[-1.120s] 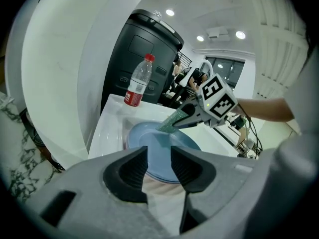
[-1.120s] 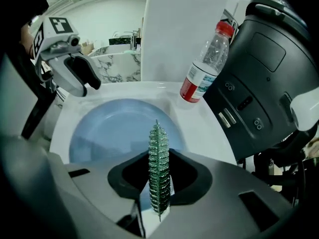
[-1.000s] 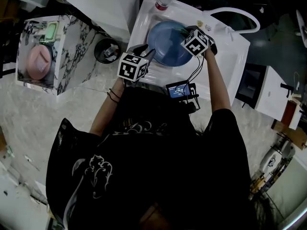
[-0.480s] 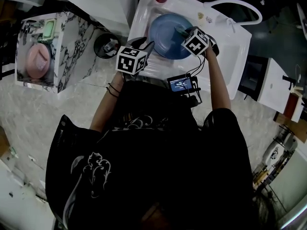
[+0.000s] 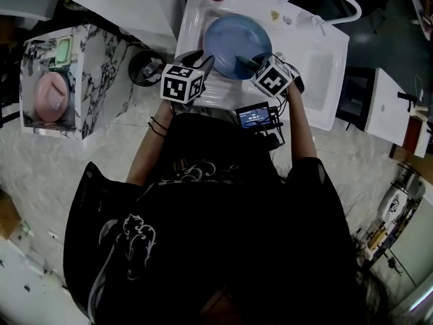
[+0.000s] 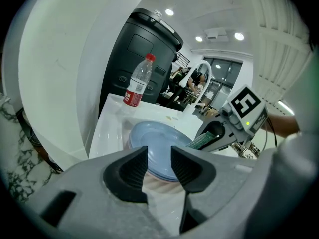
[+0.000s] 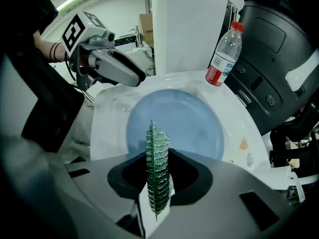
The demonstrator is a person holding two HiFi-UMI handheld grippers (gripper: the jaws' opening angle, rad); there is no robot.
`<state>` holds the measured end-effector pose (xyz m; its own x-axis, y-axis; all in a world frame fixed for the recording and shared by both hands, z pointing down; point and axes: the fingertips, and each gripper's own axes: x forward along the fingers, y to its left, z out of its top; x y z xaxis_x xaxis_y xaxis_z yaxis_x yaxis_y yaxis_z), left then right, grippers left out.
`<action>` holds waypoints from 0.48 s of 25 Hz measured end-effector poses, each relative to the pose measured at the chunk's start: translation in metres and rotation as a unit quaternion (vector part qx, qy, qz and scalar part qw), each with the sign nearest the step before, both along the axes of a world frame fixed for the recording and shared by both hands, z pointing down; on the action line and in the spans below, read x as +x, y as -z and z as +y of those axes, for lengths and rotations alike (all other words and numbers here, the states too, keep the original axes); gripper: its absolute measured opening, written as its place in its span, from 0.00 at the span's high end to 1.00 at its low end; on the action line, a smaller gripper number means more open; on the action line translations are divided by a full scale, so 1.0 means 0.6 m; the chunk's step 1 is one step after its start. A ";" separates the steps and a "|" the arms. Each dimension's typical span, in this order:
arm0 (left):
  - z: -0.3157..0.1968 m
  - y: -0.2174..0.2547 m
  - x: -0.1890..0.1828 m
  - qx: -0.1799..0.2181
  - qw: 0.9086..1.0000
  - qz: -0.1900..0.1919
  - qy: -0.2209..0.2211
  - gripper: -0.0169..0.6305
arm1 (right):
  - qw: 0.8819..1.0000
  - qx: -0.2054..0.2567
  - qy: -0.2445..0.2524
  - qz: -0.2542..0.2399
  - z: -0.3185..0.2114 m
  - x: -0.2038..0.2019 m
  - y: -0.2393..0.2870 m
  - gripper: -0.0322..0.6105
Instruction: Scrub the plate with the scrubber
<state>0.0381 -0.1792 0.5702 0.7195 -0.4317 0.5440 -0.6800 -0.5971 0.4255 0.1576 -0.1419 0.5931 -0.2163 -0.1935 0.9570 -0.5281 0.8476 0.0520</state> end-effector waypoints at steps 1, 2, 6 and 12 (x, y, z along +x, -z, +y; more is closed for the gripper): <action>0.000 0.001 0.001 0.001 1.000 0.000 -0.002 0.74 | 1.000 -0.004 -0.001 -0.004 0.007 -0.007 0.001 0.81; 0.000 0.002 0.003 0.002 1.000 0.001 -0.005 0.74 | 1.000 -0.009 -0.001 -0.009 0.013 -0.016 0.003 0.81; -0.001 0.006 0.006 0.007 1.000 0.003 -0.015 0.74 | 0.999 -0.021 0.005 -0.036 0.036 -0.059 0.012 0.81; -0.002 0.018 0.005 0.015 0.999 0.005 -0.032 0.74 | 0.998 -0.015 -0.006 -0.061 0.036 -0.096 0.014 0.81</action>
<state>0.0411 -0.1805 0.5595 0.7514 -0.4011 0.5240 -0.6360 -0.6518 0.4130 0.0999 -0.1204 0.5849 -0.3293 -0.1689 0.9290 -0.5396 0.8411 -0.0383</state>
